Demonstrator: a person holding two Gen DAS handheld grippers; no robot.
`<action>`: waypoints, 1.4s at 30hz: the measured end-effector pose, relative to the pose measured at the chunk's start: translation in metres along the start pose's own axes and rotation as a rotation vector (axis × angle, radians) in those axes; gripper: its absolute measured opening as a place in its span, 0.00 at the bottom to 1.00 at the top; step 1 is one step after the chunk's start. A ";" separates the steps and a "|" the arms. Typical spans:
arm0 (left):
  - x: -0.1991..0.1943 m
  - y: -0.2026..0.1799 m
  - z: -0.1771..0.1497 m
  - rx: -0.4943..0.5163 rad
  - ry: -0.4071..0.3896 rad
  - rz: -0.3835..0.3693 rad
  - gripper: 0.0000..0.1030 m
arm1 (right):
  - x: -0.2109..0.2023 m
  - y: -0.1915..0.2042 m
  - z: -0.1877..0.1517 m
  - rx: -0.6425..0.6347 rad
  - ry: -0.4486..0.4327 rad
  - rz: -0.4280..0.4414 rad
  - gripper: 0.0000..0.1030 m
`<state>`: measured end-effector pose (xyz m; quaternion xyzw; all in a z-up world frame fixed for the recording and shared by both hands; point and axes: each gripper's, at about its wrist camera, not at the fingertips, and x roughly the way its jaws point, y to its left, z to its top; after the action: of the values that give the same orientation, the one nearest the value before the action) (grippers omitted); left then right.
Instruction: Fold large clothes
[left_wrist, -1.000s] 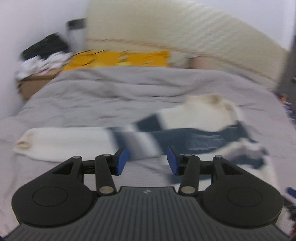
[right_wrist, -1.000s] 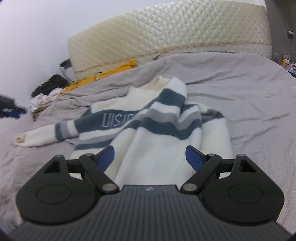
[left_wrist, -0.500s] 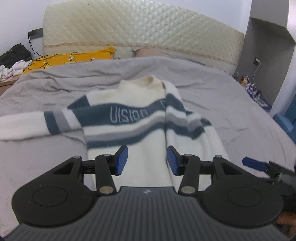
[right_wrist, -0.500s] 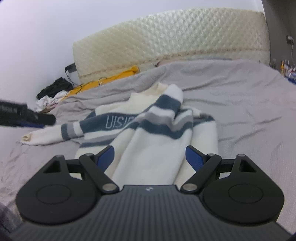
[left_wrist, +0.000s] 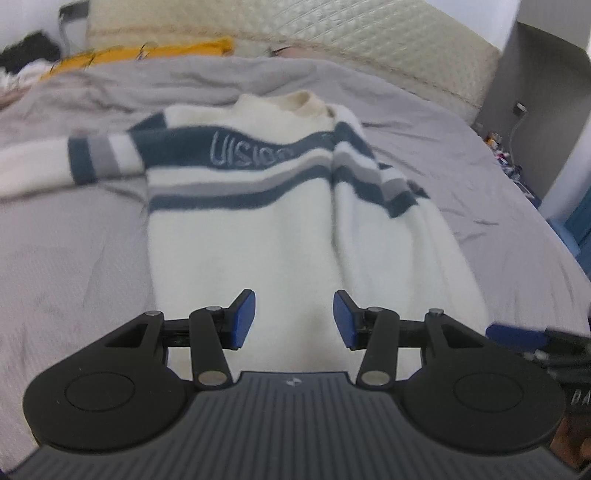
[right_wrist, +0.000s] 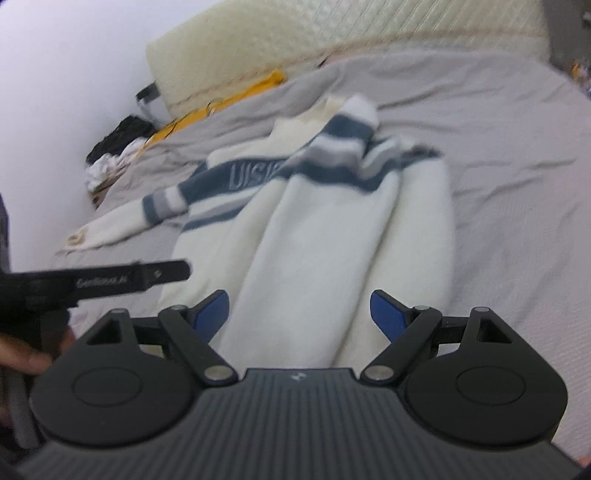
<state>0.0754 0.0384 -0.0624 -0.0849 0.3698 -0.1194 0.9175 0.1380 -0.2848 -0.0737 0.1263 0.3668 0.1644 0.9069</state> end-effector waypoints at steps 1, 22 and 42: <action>0.002 0.003 -0.001 -0.010 0.005 0.003 0.51 | 0.004 0.000 -0.001 0.003 0.020 0.015 0.83; 0.027 0.030 -0.003 -0.119 0.009 0.093 0.49 | 0.035 0.052 -0.029 -0.333 0.088 -0.025 0.60; 0.018 0.041 -0.004 -0.188 -0.008 0.083 0.49 | 0.053 0.056 -0.041 -0.309 0.161 -0.040 0.43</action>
<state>0.0915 0.0724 -0.0872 -0.1556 0.3787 -0.0457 0.9112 0.1334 -0.2084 -0.1153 -0.0354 0.4113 0.2104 0.8862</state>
